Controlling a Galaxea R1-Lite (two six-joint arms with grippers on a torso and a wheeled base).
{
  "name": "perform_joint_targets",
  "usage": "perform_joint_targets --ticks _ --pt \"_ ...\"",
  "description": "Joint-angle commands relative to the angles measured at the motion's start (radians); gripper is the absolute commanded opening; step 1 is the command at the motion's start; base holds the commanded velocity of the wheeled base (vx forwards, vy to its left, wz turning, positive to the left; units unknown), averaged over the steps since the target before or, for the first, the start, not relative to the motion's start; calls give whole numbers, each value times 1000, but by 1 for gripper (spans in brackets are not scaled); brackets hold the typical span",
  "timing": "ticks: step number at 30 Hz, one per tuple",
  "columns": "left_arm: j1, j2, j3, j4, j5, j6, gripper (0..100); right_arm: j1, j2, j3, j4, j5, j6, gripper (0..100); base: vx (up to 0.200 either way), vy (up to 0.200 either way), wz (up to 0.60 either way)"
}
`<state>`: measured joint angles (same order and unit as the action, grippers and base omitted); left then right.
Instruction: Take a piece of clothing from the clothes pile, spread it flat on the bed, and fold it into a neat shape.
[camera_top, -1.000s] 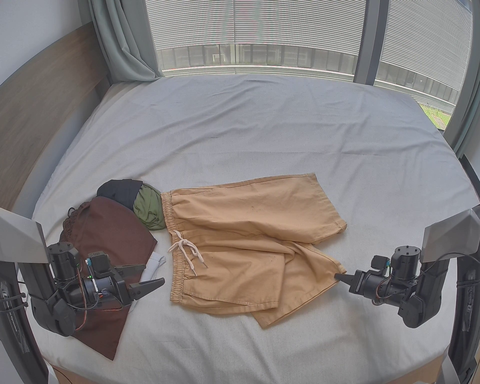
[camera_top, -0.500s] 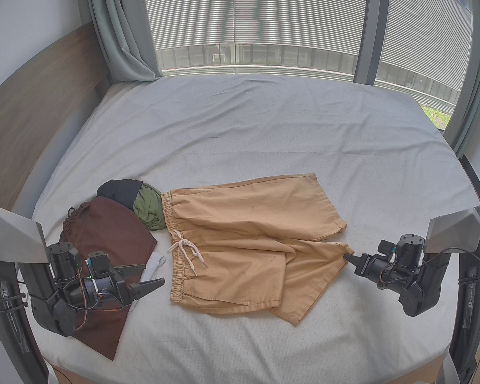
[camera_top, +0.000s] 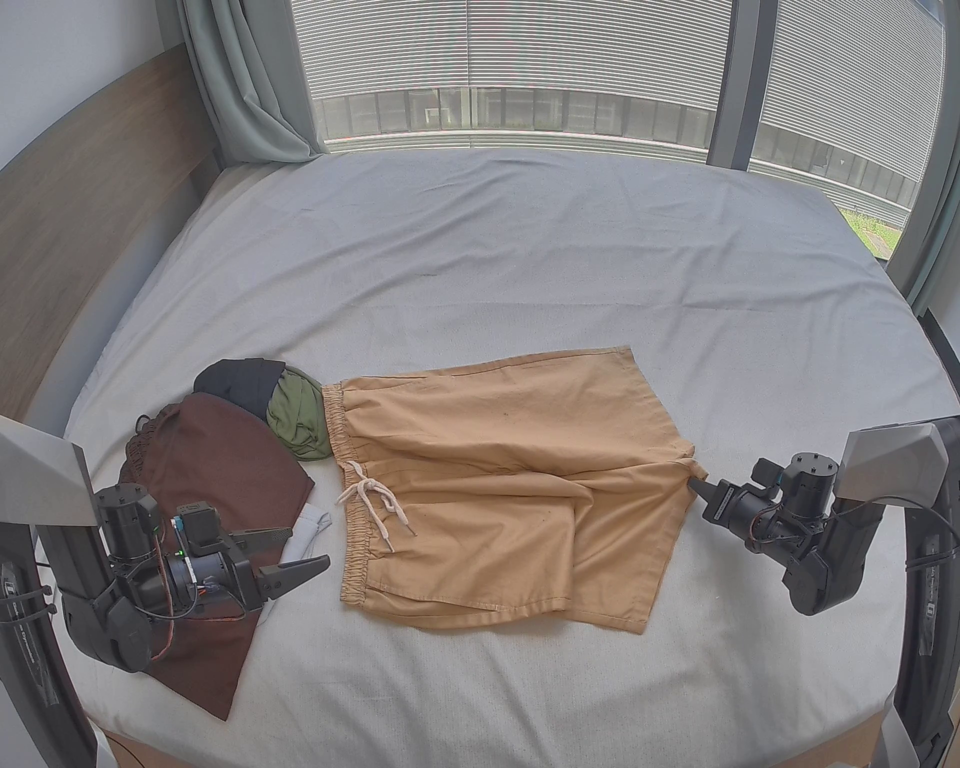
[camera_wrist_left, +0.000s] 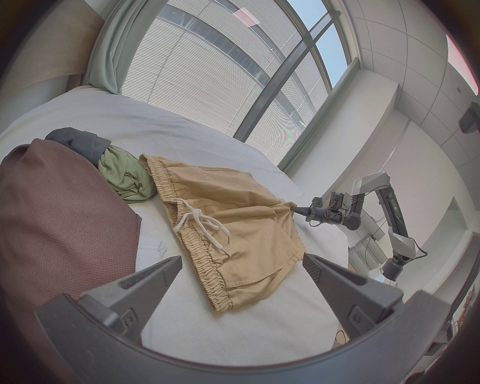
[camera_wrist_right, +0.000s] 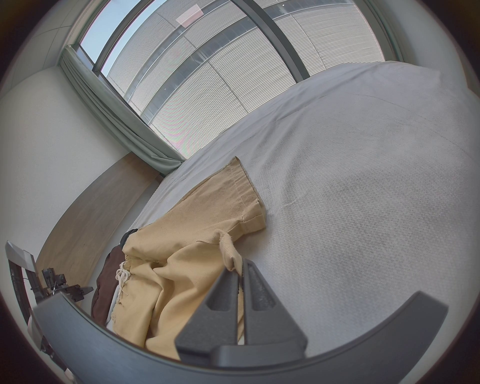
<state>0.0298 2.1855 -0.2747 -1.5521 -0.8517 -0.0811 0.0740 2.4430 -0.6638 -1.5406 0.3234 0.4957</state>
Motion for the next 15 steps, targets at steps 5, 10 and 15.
perform_joint_targets --ticks 5,10,15 --pt "1 2 -3 0 0 0 100 6 18 -28 -3 0 1 0 0 0 0" --pt "1 2 -3 0 0 0 100 3 19 -28 -3 2 0 0 0 0 0" --pt "1 2 -5 0 0 0 100 4 16 -26 -3 0 0 100 0 0 0"
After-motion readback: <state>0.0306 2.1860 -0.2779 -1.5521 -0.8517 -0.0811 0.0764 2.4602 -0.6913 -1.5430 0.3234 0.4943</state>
